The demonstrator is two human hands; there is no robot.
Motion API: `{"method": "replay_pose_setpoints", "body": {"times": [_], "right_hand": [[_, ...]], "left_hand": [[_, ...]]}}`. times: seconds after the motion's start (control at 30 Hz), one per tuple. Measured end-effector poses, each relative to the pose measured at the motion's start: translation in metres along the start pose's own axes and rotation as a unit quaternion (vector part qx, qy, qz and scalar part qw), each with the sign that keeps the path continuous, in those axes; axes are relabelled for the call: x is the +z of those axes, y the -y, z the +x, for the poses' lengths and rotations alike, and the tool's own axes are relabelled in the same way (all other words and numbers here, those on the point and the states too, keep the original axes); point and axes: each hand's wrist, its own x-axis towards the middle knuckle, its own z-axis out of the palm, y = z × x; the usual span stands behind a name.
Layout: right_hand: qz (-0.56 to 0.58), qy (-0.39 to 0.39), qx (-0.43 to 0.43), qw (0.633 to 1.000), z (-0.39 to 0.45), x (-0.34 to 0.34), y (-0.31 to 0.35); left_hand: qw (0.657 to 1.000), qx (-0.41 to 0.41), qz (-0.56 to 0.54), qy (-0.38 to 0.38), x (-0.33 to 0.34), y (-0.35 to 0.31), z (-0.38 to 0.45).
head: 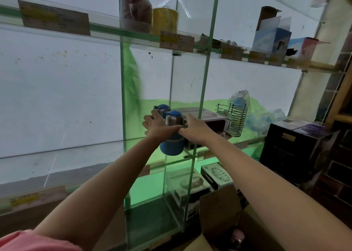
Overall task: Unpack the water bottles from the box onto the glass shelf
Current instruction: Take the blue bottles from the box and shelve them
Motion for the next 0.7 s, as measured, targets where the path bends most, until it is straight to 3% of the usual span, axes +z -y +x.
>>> {"method": "replay_pose_setpoints", "body": {"times": [0.2, 0.7], "right_hand": [[0.041, -0.033, 0.000, 0.999, -0.029, -0.014, -0.020], [0.046, -0.042, 0.222, 0.973, -0.156, -0.021, -0.184]], "left_hand": [[0.990, 0.096, -0.069, 0.082, 0.008, -0.013, -0.027], [0.930, 0.102, -0.043, 0.351, 0.187, -0.026, -0.119]]}}
